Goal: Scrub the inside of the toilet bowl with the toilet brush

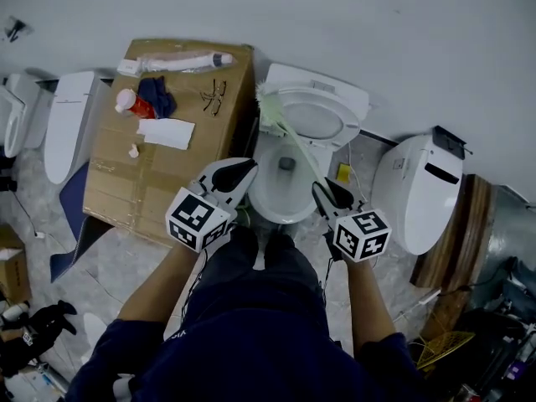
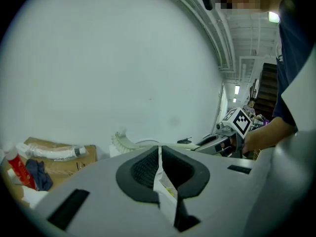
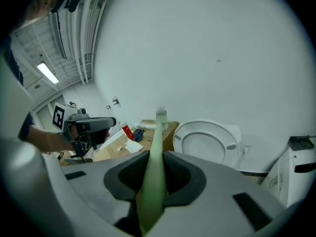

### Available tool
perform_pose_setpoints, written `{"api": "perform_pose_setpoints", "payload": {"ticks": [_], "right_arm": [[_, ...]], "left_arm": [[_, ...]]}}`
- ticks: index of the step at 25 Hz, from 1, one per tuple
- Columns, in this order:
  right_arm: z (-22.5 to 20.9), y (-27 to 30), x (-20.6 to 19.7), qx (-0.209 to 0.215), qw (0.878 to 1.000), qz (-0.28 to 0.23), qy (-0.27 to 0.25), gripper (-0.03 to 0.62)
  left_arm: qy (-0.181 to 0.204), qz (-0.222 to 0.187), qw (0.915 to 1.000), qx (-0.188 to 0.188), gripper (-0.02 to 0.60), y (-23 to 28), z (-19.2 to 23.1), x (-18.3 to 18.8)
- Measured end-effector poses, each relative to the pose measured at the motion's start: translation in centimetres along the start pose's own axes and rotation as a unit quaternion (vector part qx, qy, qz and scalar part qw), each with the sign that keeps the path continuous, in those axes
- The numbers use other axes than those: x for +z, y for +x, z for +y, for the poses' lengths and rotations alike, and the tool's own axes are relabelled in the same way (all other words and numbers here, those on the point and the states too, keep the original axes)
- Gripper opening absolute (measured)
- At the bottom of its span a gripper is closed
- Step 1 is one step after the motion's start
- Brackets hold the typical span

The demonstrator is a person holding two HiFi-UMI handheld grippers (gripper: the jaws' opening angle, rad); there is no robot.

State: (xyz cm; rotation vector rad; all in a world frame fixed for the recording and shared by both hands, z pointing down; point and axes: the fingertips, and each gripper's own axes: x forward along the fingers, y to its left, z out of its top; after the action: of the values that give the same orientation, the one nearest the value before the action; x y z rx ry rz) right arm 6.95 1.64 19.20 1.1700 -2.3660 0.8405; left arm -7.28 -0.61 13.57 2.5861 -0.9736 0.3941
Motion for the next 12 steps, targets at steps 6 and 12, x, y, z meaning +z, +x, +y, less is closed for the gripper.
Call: {"api": "perform_pose_setpoints", "payload": {"ticks": [6,12], "right_arm": [[1.3,-1.6,3.3,-0.003,0.999,-0.036,-0.007,0.087],[2.9,-3.2,5.8,-0.005,0.998,-0.068,-0.014,0.087]], "left_arm": [[0.020,-0.032,0.9993,-0.002,0.044,-1.6,-0.6,3.5],[0.038,-0.054,0.9978,-0.002,0.044,-3.3,-1.0,6.1]]}}
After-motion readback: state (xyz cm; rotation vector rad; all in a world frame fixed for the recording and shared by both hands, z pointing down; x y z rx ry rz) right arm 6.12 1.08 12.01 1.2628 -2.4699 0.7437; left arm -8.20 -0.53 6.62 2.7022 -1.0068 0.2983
